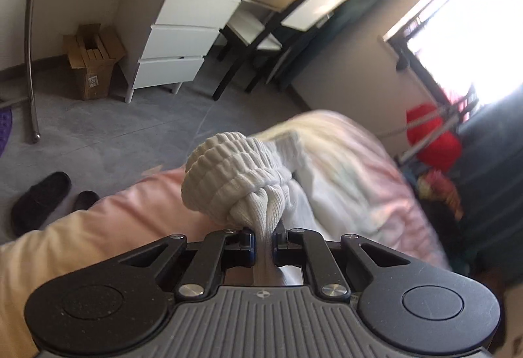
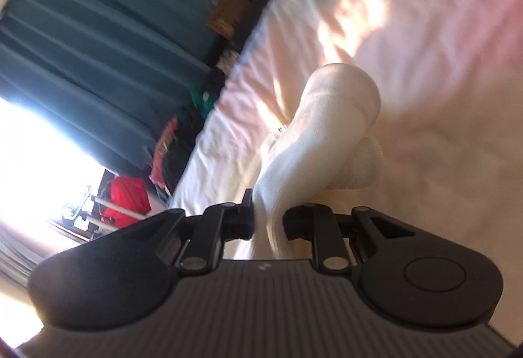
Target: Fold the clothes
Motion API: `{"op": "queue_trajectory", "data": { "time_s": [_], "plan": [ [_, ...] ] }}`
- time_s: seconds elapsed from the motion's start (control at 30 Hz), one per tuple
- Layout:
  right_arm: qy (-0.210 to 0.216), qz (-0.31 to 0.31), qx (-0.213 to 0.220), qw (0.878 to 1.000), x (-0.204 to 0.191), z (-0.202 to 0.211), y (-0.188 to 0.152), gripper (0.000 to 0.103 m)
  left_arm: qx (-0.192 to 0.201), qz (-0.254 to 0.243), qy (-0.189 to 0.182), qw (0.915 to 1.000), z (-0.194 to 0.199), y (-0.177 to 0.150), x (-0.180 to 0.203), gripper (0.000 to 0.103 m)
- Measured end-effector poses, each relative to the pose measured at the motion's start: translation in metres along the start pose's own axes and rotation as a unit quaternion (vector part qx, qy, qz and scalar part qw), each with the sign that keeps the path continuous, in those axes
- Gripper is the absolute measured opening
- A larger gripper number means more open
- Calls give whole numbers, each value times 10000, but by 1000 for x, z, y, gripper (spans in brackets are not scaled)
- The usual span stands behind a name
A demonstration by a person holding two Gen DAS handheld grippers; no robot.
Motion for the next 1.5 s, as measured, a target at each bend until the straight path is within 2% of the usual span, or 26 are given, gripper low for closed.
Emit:
{"op": "queue_trajectory", "data": {
  "time_s": [0.07, 0.13, 0.2, 0.27, 0.3, 0.33, 0.37, 0.4, 0.57, 0.6, 0.63, 0.67, 0.73, 0.8, 0.87, 0.93, 1.03, 1.1, 1.17, 1.27, 1.33, 1.37, 1.4, 1.47, 1.5],
  "plan": [
    [-105, -196, -170, 9996, 10, 8, -4, 20, 42, -197, 78, 9998, -12, -22, -16, 20],
    [-174, -291, -307, 9990, 21, 3, -7, 23, -16, -48, 91, 9999, -21, -38, -33, 30],
    [-207, -632, -341, 9972, 35, 5, -12, 25, -80, 130, 58, 9999, -23, -44, -47, 41],
    [-42, -1068, -383, 9935, 46, 7, -14, 30, -64, 101, 157, 9998, -16, -43, -55, 57],
    [-10, -1209, -427, 9917, 50, 7, -14, 43, -59, 3, 273, 9996, -13, -43, -57, 60],
    [-63, -1243, -419, 9913, 51, 7, -14, 65, -54, -95, 389, 9992, -10, -42, -59, 67],
    [-92, -1202, -349, 9921, 50, 9, -15, 75, -49, -193, 505, 9985, -6, -42, -61, 76],
    [-53, -1099, -298, 9935, 48, 8, -15, 86, -40, -290, 641, 9975, -2, -41, -61, 79],
    [223, -922, -488, 9943, 50, -10, -20, 85, 177, -681, 1052, 9920, 29, -40, -47, 81],
    [120, -797, -494, 9955, 52, -13, -19, 84, 265, -782, 1084, 9907, 36, -41, -40, 82],
    [13, -669, -500, 9965, 54, -17, -17, 73, 372, -893, 1075, 9895, 44, -43, -33, 82],
    [-209, -483, -534, 9972, 56, -18, -17, 67, 484, -1006, 1036, 9883, 52, -46, -25, 84],
    [-390, -168, -740, 9964, 57, -24, -18, 44, 710, -1233, 941, 9853, 66, -53, -7, 87],
    [-391, 17, -895, 9952, 57, -26, -18, 30, 897, -1467, 762, 9821, 76, -63, 19, 88],
    [-399, 125, -926, 9948, 56, -25, -17, 23, 947, -1668, 513, 9801, 83, -79, 46, 88],
    [-366, 140, -748, 9964, 51, -20, -12, 17, 793, -1849, 74, 9795, 82, -99, 73, 88],
    [-272, 268, -564, 9977, 46, -14, -10, 16, 468, -2135, -600, 9740, 76, -134, 114, 88],
    [-166, 313, -460, 9983, 43, -12, -8, 16, 353, -2447, -773, 9659, 68, -163, 142, 88],
    [27, 164, -375, 9992, 45, -12, -6, 16, 440, -2789, -814, 9559, 59, -189, 164, 88],
    [285, -123, -347, 9989, 50, -14, -5, 16, 770, -3405, -787, 9338, 44, -222, 188, 88],
    [439, -321, -350, 9979, 53, -16, -5, 19, 912, -3773, -625, 9195, 32, -240, 196, 88],
    [517, -419, -351, 9972, 55, -17, -5, 19, 863, -3894, -583, 9152, 26, -248, 197, 88],
    [594, -518, -352, 9963, 56, -18, -5, 22, 786, -3944, -579, 9137, 20, -253, 197, 89],
    [747, -715, -354, 9940, 59, -20, -5, 35, 681, -3911, -585, 9160, 10, -256, 192, 90],
    [824, -810, -357, 9927, 61, -21, -5, 48, 654, -3880, -599, 9174, 9, -256, 189, 90]
  ]
}}
Point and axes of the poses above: each gripper's, at about its wrist camera, not at the fingertips, and z roughly against the way its jaws point, x to its right, y to its top, the point moved 5 cm from there along -z, roughly the way its jaws point, and after that the axes turned 15 degrees about y, right-handed, at the moved point
